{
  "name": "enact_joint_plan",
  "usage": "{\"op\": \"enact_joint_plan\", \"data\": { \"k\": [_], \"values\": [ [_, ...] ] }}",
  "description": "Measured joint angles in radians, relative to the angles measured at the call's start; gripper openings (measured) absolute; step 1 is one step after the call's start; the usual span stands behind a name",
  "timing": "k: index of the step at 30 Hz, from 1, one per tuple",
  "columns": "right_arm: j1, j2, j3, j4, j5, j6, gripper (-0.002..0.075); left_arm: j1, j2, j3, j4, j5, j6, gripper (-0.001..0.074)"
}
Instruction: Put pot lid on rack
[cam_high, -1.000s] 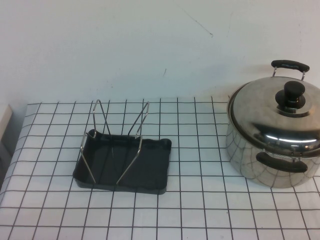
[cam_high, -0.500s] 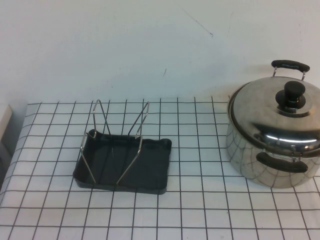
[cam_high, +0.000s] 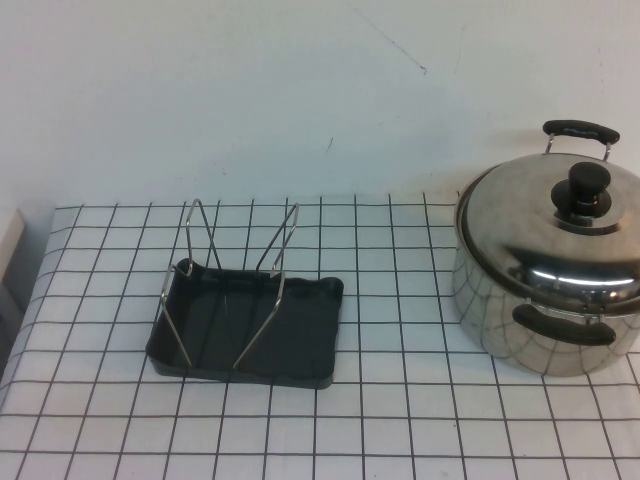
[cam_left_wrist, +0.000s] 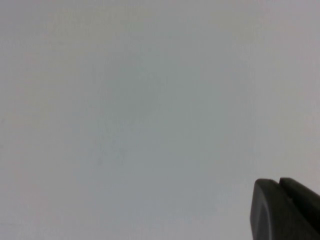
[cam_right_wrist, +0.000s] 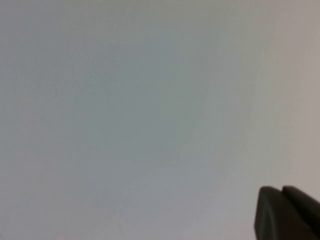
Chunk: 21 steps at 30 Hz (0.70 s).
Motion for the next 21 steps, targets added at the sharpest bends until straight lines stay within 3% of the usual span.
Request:
{"op": "enact_joint_plan", "data": {
  "k": [4,11,15,21],
  "values": [
    [0.000,0.000,-0.034,0.006,0.134,-0.002,-0.0002,0.000,-0.002,-0.010,0.002,0.098,0.004,-0.0002],
    [0.000,0.039,-0.328,0.000,0.689,-0.008,-0.0002,0.000,0.021,-0.234,0.169,0.558,0.038,-0.0002],
    [0.000,0.160,-0.445,-0.006,0.801,-0.058,-0.0002,0.000,0.104,-0.307,0.251,0.604,0.046,-0.0002],
    [0.000,0.385,-0.547,0.026,0.802,-0.129,-0.0002,0.000,0.240,-0.340,0.268,0.521,0.042,-0.0002]
  ]
}}
